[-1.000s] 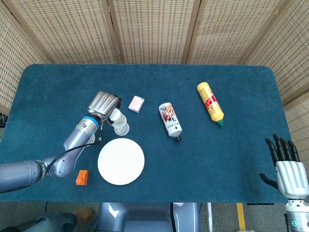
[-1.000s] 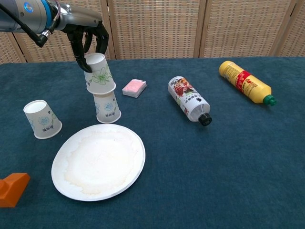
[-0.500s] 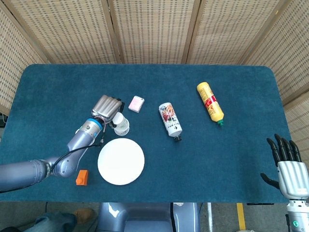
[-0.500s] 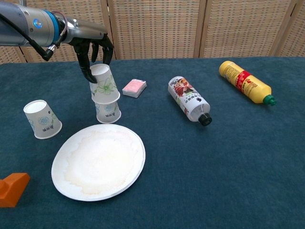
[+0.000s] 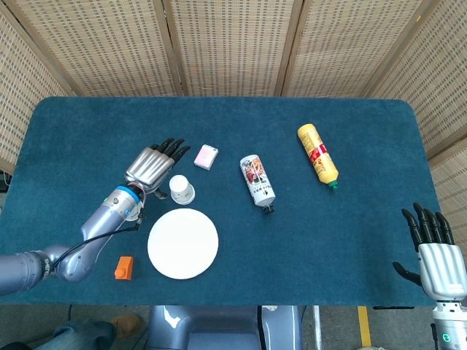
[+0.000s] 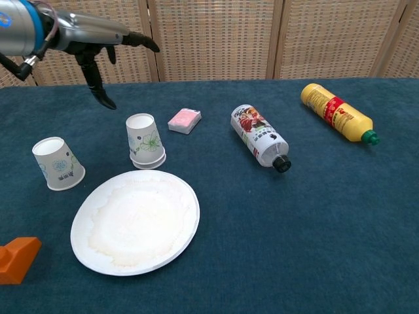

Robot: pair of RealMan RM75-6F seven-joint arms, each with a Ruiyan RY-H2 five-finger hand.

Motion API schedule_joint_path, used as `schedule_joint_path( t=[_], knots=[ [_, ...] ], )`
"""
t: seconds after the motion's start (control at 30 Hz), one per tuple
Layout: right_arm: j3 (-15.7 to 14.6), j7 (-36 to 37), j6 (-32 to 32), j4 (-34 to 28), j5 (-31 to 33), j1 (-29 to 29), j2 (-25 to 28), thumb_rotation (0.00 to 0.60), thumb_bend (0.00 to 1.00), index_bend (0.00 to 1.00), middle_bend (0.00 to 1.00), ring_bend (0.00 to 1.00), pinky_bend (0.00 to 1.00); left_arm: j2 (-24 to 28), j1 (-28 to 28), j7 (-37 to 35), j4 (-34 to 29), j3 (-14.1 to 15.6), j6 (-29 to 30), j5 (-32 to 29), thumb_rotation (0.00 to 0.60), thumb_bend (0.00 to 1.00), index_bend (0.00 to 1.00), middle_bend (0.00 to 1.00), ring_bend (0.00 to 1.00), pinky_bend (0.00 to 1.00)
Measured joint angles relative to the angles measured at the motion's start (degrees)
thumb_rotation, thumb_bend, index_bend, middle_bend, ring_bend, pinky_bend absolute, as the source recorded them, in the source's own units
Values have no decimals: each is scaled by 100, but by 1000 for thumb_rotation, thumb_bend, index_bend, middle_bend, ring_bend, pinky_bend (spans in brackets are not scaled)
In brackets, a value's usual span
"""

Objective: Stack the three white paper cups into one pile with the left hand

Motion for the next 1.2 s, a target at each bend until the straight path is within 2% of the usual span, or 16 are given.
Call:
schedule_joint_path(
  t=[0.23,0.4,0.6,0.97,1.2],
  knots=[
    [-56,-46,10,-20,-102,-10,-14,600,0,0,0,0,0,290,911,-862,-56,525,397,1616,600,0,180,129,194,348],
    [-76,-89,-2,-22,-142,-2,-37,600,0,0,0,0,0,252,1503,-1702,435,854,636,2538,600,0,199,144,204,348],
    [-91,-144,-31,-5,-153,9,-73,600,0,0,0,0,0,13,1893,-2476,1250,978,699,2947,600,0,205,156,208,346],
    [-72,-219,-157,49,-51,65,-144,600,0,0,0,0,0,-757,2098,-3871,2784,877,366,3375,600,0,299,230,260,369],
    [-66,-234,-195,80,-30,92,-173,600,0,0,0,0,0,-926,2129,-4251,3056,790,283,3605,600,0,317,231,260,369]
  ],
)
